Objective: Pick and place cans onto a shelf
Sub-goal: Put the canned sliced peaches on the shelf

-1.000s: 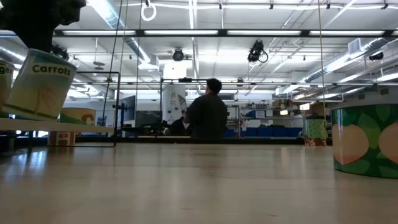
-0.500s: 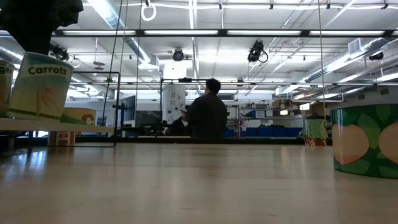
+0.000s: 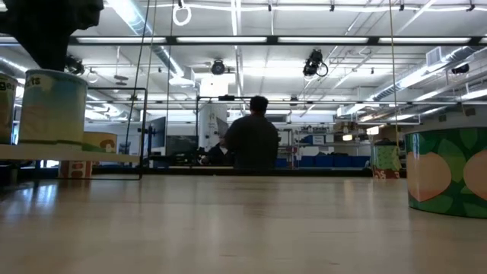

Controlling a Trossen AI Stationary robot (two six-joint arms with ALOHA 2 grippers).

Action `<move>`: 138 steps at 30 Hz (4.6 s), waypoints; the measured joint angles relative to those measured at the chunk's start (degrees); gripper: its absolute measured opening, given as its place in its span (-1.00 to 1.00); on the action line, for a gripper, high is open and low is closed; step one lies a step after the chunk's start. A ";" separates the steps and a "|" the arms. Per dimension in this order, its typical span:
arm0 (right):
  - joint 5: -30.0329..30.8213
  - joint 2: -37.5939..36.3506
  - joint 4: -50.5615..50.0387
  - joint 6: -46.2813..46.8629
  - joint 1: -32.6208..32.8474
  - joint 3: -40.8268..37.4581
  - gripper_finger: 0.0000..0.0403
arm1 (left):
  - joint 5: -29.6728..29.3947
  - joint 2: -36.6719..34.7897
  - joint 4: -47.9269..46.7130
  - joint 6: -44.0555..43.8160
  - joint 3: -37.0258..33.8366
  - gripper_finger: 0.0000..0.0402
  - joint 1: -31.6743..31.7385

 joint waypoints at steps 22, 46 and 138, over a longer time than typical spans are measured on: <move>-15.43 -1.41 -7.62 2.25 9.09 -20.20 0.85 | -4.14 9.96 49.48 54.16 6.82 -0.21 7.86; -9.60 -0.94 48.41 -18.06 7.13 -48.20 0.85 | 1.84 12.77 54.32 64.83 6.78 -0.20 -3.47; -23.21 -9.10 35.90 18.79 7.64 -47.63 0.19 | 30.39 15.21 59.04 85.16 25.57 -0.20 23.21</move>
